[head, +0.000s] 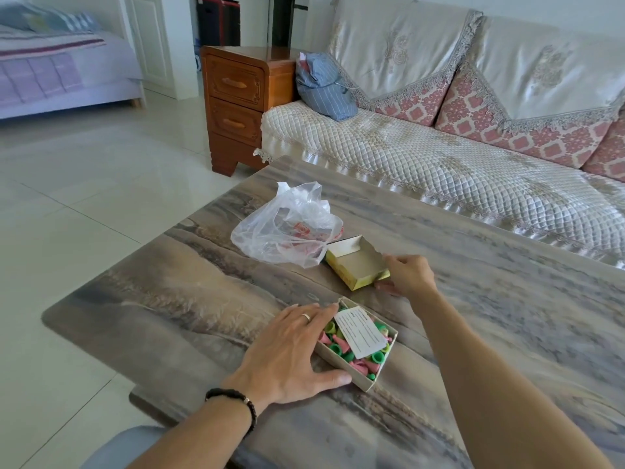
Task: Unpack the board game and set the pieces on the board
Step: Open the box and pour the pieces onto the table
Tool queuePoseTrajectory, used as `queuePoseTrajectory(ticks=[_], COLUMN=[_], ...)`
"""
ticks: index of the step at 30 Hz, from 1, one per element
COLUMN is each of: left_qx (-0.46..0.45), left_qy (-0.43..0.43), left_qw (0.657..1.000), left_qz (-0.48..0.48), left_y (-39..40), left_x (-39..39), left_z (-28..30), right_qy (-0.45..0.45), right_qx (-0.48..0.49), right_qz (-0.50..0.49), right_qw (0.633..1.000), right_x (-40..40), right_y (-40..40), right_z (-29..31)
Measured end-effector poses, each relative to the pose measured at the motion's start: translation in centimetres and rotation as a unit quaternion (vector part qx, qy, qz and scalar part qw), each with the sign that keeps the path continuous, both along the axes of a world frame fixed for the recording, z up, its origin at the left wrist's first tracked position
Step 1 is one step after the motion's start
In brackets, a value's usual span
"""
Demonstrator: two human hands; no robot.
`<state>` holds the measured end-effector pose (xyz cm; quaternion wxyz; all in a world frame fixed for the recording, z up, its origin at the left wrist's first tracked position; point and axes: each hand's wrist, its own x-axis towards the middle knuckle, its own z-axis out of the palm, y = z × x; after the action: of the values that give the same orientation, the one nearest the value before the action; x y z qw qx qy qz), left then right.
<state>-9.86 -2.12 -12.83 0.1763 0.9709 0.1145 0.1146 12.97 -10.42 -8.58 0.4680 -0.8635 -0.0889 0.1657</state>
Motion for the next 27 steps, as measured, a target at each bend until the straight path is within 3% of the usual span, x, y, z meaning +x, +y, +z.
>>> queuePoseTrajectory(ticks=[3, 5, 8, 11, 13, 17, 19, 22, 25, 27], left_qx=[-0.005, -0.011, -0.007, -0.003, -0.003, -0.015, -0.019, -0.017, -0.021, -0.022], left_qy=[-0.002, -0.001, -0.004, -0.004, -0.003, -0.007, -0.009, -0.005, -0.004, -0.007], left_qw=[1.0, 1.0, 1.0, 1.0, 1.0, 1.0, 1.0, 1.0, 1.0, 1.0], left_qz=[0.003, 0.001, -0.005, -0.006, -0.004, -0.007, -0.009, -0.012, -0.012, -0.014], left_y=[0.0, -0.1, -0.1, -0.3, -0.4, -0.5, -0.4, -0.4, -0.3, -0.3], left_x=[-0.1, -0.1, -0.1, -0.1, -0.2, -0.3, -0.3, -0.3, -0.3, -0.3], left_z=[0.1, 0.2, 0.3, 0.5, 0.6, 0.7, 0.7, 0.6, 0.6, 0.5], right_qy=[-0.153, -0.226, -0.205, -0.256, -0.268, -0.273, -0.217, -0.129, -0.089, -0.031], right_qx=[-0.148, -0.145, -0.105, -0.222, -0.262, -0.183, -0.102, 0.003, -0.013, -0.041], right_qz=[0.062, 0.105, 0.208, 0.303, 0.315, 0.29, 0.258, 0.132, 0.009, 0.009], right_qw=[0.975, 0.958, 0.95, 0.891, 0.872, 0.899, 0.936, 0.983, 0.996, 0.999], right_x=[-1.1, -2.8, -6.2, -8.1, -8.7, -9.1, -8.8, -6.6, -3.8, -2.8], right_y=[-0.3, -1.4, -3.7, -5.2, -5.4, -5.4, -5.5, -5.7, -5.8, -5.5], right_z=[0.1, 1.0, 2.1, 2.1, 1.6, 1.6, 2.1, 2.2, 0.8, -0.2])
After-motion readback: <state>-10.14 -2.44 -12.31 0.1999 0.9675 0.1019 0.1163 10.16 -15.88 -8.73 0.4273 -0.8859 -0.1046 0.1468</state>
